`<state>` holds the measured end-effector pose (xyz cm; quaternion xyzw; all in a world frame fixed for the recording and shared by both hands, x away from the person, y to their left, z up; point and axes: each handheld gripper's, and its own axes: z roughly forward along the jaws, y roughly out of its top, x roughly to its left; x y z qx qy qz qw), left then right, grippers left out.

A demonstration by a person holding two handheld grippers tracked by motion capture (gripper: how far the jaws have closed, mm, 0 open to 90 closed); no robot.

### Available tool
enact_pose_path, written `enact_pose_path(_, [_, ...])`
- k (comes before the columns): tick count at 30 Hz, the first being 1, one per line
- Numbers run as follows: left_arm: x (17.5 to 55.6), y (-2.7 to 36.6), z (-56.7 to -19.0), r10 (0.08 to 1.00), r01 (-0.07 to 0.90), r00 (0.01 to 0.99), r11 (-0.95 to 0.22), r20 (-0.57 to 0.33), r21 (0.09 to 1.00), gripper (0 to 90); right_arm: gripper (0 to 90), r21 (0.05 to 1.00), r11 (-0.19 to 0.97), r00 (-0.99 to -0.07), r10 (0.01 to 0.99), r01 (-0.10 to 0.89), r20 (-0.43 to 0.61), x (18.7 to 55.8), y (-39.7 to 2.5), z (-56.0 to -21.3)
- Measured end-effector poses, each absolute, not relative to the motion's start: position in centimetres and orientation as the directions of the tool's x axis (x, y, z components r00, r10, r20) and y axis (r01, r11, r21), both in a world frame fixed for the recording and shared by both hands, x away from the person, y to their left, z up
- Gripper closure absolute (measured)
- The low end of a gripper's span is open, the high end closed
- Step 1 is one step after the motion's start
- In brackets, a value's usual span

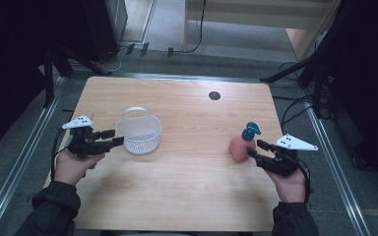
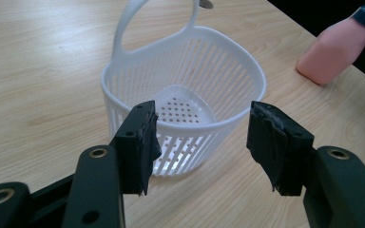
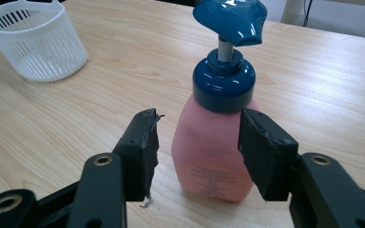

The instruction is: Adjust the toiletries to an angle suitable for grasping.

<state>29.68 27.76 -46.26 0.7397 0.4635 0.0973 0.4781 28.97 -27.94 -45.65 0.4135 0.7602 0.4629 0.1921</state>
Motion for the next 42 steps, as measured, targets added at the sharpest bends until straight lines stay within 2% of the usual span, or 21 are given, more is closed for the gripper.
enact_pose_path(4, [29.7,27.7,-46.2,0.781,0.605,0.545,-0.113,-0.306,0.789,46.0,49.3,0.863,0.23,-0.584,0.807,0.449,0.089,29.0,-28.0,-45.7])
enact_pose_path(15, [29.3,27.4,-45.7,0.781,0.543,0.585,-0.177,-0.219,0.821,49.9,49.9,0.872,0.204,-0.566,0.819,0.445,0.097,28.9,-28.3,-45.3])
enact_pose_path(21, [29.0,27.5,-45.4,0.782,0.545,0.582,-0.171,-0.224,0.821,57.2,69.7,0.871,0.176,-0.542,0.832,0.458,0.117,29.3,-29.5,-45.3])
enact_pose_path(22, [29.0,27.5,-45.4,0.782,0.545,0.582,-0.171,-0.224,0.821,61.0,72.6,0.871,0.167,-0.531,0.839,0.463,0.121,29.5,-29.8,-45.4])
enact_pose_path(23, [28.9,27.5,-45.3,0.78,0.544,0.584,-0.168,-0.227,0.822,61.0,72.6,0.871,0.167,-0.531,0.839,0.463,0.121,29.5,-29.8,-45.4])
enact_pose_path(26, [28.8,27.9,-44.8,0.77,0.59,0.553,-0.094,-0.318,0.802,69.9,82.1,0.853,0.148,-0.49,0.86,0.501,0.139,30.5,-30.7,-46.2])
enact_pose_path(32, [28.6,28.3,-44.8,0.779,0.579,0.545,-0.084,-0.309,0.811,70.8,85.5,0.819,0.128,-0.448,0.878,0.56,0.169,32.0,-31.2,-47.6])
enact_pose_path(42, [28.2,28.2,-44.9,0.775,0.568,0.56,-0.102,-0.293,0.817,69.2,88.8,0.785,0.155,-0.441,0.882,0.599,0.163,33.2,-30.9,-48.7])
